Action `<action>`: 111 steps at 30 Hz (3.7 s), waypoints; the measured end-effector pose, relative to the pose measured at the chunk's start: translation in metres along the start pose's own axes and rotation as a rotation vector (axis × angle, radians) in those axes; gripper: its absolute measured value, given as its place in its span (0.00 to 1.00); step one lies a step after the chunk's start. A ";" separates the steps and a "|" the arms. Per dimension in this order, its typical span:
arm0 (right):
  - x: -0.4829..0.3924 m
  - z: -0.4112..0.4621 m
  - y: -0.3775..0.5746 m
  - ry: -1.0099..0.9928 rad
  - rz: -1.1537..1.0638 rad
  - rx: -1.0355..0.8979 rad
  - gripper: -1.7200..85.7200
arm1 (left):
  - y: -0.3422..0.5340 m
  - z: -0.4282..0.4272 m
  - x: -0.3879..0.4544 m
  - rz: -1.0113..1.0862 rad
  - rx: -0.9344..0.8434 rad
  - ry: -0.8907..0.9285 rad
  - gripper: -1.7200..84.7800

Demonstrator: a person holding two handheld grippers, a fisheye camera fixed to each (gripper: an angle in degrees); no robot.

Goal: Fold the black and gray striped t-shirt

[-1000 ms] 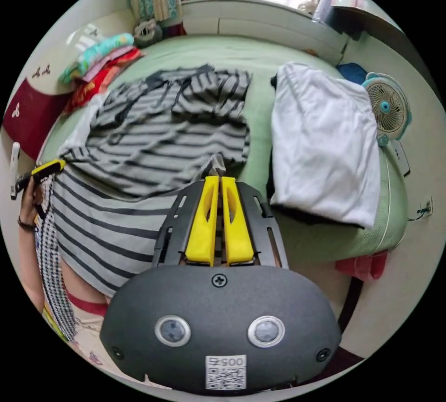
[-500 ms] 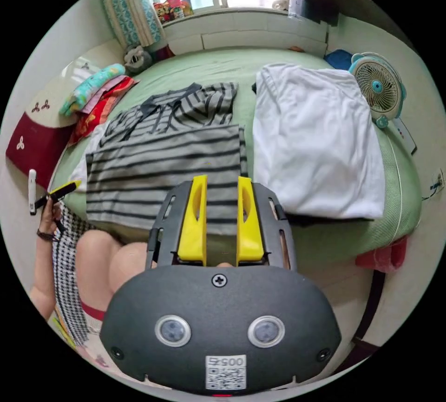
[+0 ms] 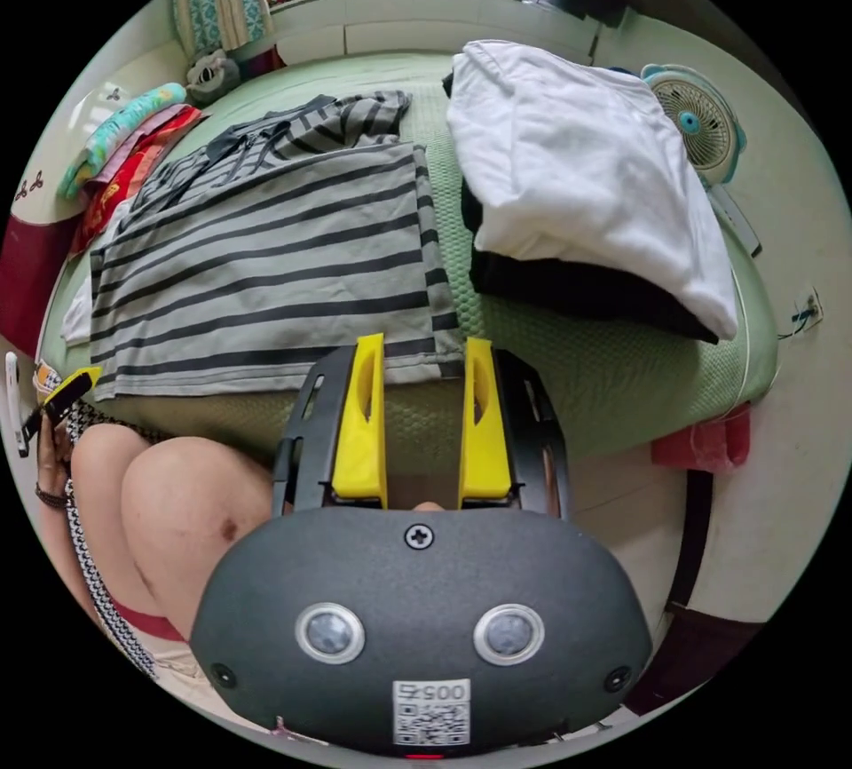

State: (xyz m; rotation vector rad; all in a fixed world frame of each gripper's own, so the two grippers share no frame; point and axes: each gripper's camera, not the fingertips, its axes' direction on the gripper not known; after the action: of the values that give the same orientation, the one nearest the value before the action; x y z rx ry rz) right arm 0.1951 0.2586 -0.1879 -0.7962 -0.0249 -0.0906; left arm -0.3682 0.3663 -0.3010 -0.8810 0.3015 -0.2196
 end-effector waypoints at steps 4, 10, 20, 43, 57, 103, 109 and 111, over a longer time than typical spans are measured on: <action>-0.003 0.002 0.013 0.039 -0.020 0.003 0.12 | 0.021 -0.005 0.007 0.013 0.021 -0.054 0.20; 0.014 -0.003 0.034 -0.004 0.014 -0.001 0.09 | 0.050 -0.024 0.009 0.030 -0.038 -0.046 0.14; 0.039 -0.066 0.103 -0.189 0.008 0.115 0.01 | 0.114 -0.102 0.007 0.027 0.055 0.074 0.03; 0.095 -0.222 0.271 -0.248 -0.024 0.230 0.01 | 0.302 -0.314 -0.026 -0.001 0.286 0.121 0.02; 0.112 -0.293 0.299 -0.237 -0.041 0.305 0.01 | 0.319 -0.391 -0.024 0.033 0.382 0.083 0.02; 0.049 -0.065 -0.059 -0.170 -0.119 -0.102 0.17 | -0.122 -0.102 0.027 0.211 -0.109 0.094 0.19; 0.043 -0.036 -0.062 -0.112 -0.022 -0.190 0.13 | -0.140 -0.072 0.045 0.117 -0.153 -0.029 0.12; 0.038 -0.039 -0.065 -0.113 -0.022 -0.214 0.06 | -0.144 -0.078 0.053 0.114 -0.149 -0.036 0.08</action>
State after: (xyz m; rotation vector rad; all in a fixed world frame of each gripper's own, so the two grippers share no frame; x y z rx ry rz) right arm 0.2267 0.1828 -0.1674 -1.0143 -0.1324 -0.0695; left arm -0.3550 0.2041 -0.2435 -1.0108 0.3369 -0.0764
